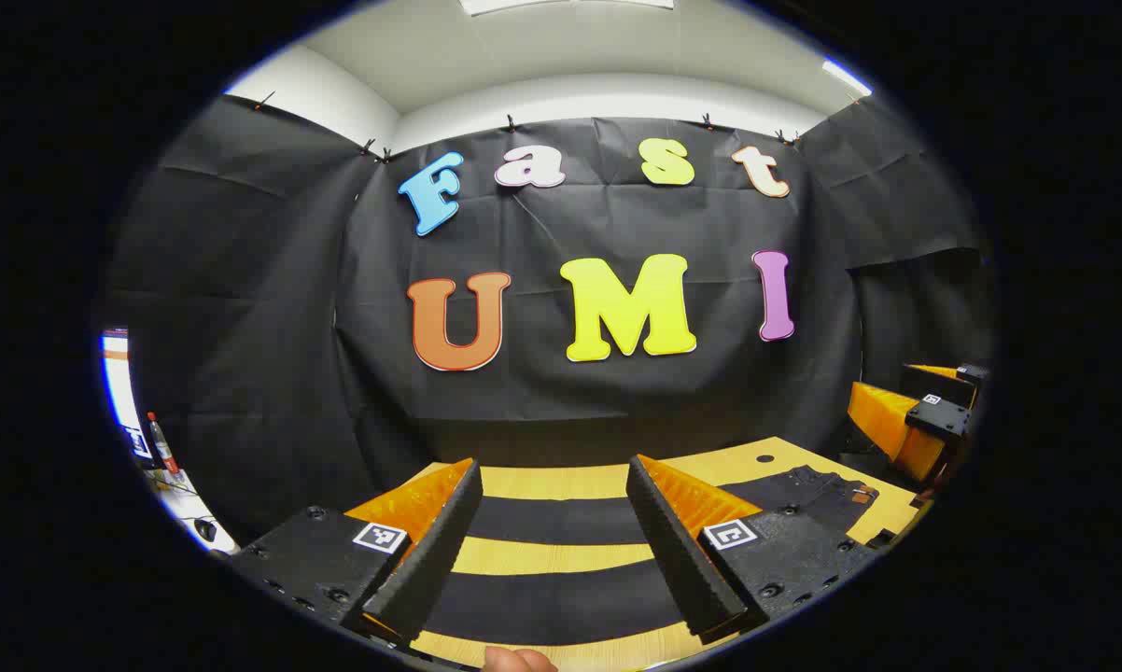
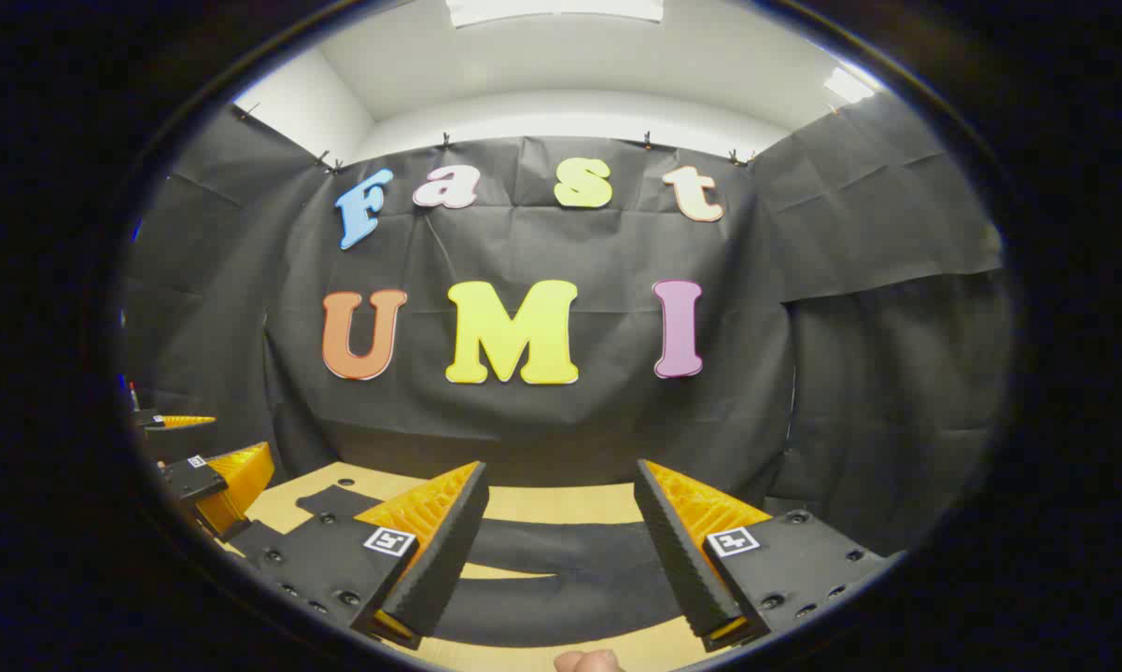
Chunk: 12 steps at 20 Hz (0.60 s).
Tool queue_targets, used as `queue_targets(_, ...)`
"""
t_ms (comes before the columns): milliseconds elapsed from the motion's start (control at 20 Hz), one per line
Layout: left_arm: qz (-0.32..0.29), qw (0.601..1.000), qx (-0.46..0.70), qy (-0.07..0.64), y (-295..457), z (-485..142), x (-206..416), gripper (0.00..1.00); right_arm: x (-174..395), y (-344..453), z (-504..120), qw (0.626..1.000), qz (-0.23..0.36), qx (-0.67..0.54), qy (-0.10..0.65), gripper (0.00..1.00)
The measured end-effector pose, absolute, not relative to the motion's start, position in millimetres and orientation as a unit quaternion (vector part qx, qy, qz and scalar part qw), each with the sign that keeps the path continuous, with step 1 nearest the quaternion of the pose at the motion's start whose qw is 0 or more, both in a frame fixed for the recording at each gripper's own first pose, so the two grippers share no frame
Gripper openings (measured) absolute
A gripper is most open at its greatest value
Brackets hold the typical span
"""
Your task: Grasp the waist and the cuffs of the jeans and fold them to make the two legs overlap; first hold the waist and fold one-third of the jeans toward the cuffs, then hold the cuffs and fold the remaining one-third in the same direction to finish folding.
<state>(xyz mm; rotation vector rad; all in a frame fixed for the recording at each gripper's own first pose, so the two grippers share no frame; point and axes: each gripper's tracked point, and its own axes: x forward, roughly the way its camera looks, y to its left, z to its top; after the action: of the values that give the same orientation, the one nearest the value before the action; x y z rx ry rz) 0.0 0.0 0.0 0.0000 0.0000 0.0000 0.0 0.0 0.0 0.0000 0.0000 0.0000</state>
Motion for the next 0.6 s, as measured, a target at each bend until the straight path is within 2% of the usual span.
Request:
queue_targets(50, 0.0, 1.0, -0.002, 0.001, -1, -1, 0, 1.0, 1, -1, 1, 1.0, 0.0, -0.003, -0.001, 0.97)
queue_targets(600, 0.003, 1.0, -0.001, 0.005, 5, 0, 10, 0.99, 11, -6, -2, 1.0, -0.007, 0.004, 0.01, 0.97)
